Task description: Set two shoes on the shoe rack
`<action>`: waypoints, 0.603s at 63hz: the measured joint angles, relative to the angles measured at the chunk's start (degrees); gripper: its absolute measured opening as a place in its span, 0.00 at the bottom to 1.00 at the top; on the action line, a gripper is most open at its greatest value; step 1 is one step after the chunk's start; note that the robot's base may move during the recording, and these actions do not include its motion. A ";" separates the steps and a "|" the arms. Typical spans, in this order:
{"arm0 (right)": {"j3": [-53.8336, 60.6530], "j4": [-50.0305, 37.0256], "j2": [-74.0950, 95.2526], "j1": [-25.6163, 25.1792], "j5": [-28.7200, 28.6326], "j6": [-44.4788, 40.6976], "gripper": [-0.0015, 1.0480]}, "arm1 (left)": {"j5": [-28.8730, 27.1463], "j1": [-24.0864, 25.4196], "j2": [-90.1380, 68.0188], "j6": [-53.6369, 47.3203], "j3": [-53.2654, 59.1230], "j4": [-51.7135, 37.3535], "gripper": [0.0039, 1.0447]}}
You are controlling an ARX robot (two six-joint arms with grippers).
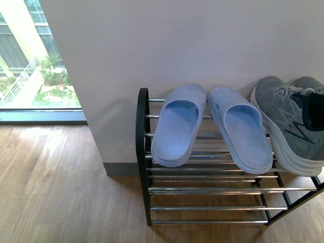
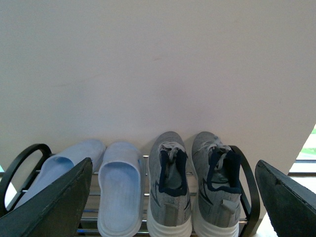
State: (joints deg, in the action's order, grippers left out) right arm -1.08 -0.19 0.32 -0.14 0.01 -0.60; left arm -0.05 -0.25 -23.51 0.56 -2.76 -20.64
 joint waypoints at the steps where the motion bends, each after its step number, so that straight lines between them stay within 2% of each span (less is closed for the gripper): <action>1: 0.00 0.00 0.00 0.00 0.00 0.00 0.91 | 0.00 0.00 0.44 0.00 0.09 0.35 0.01; 15: 0.00 -0.02 0.00 0.00 0.00 0.00 0.91 | 0.04 0.02 4.17 -0.04 1.97 1.38 0.01; 38: 0.00 0.00 0.00 0.00 0.00 0.00 0.91 | 0.04 0.02 11.56 -0.04 1.97 8.57 0.01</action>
State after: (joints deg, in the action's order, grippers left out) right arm -1.08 -0.19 0.32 -0.14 0.01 -0.60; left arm -0.01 -0.23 -11.94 0.51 -0.80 -12.08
